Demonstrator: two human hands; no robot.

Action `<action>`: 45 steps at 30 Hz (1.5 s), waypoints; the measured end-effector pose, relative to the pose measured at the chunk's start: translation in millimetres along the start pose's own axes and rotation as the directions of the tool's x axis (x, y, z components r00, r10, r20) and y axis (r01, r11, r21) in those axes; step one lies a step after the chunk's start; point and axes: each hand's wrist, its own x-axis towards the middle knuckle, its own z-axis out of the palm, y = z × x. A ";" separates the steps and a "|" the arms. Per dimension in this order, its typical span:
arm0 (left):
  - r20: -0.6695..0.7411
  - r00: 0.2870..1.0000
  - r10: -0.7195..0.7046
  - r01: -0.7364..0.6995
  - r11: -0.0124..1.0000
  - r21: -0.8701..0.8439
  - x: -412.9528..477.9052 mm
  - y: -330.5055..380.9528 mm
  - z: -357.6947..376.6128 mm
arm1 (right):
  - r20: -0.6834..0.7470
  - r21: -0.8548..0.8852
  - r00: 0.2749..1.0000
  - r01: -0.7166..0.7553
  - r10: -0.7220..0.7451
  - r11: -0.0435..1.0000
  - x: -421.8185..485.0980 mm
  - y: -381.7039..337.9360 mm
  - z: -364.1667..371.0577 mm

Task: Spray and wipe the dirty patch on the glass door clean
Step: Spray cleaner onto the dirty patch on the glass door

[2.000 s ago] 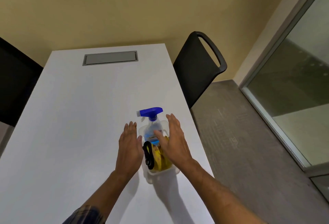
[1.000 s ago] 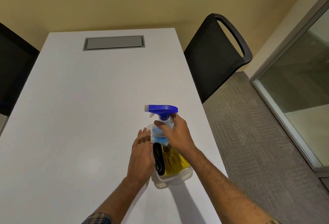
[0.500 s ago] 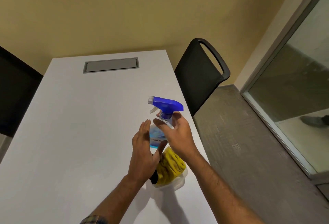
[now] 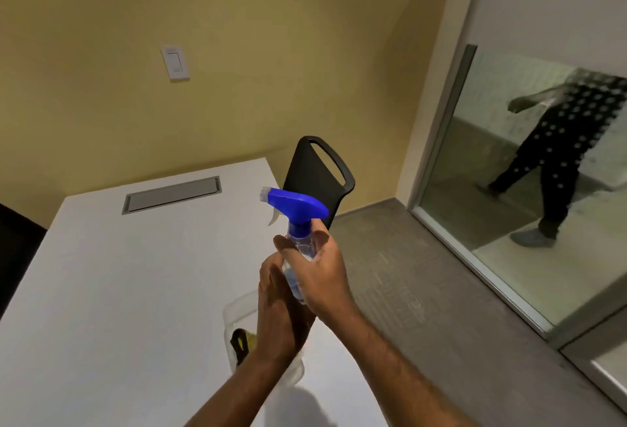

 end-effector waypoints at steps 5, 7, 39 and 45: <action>0.024 0.991 0.132 -0.131 0.991 -0.030 -23.4 45.2 21.2 | -0.029 0.019 1.000 0.010 -0.009 1.000 -24.7 -27.5 -42.9; 0.065 0.975 0.213 -0.213 0.977 -0.016 -34.9 63.4 37.8 | -0.041 0.029 0.999 -0.001 0.002 1.000 -32.1 -34.1 -63.3; 0.550 0.615 0.565 -0.521 0.815 -0.254 -207.5 269.0 321.9 | -0.410 -0.073 0.872 0.260 -0.266 0.963 -245.9 -148.3 -407.9; 0.572 0.474 0.669 -0.645 0.706 -0.291 -271.4 322.4 405.4 | -0.537 -0.118 0.774 0.325 -0.336 0.938 -318.5 -166.7 -511.9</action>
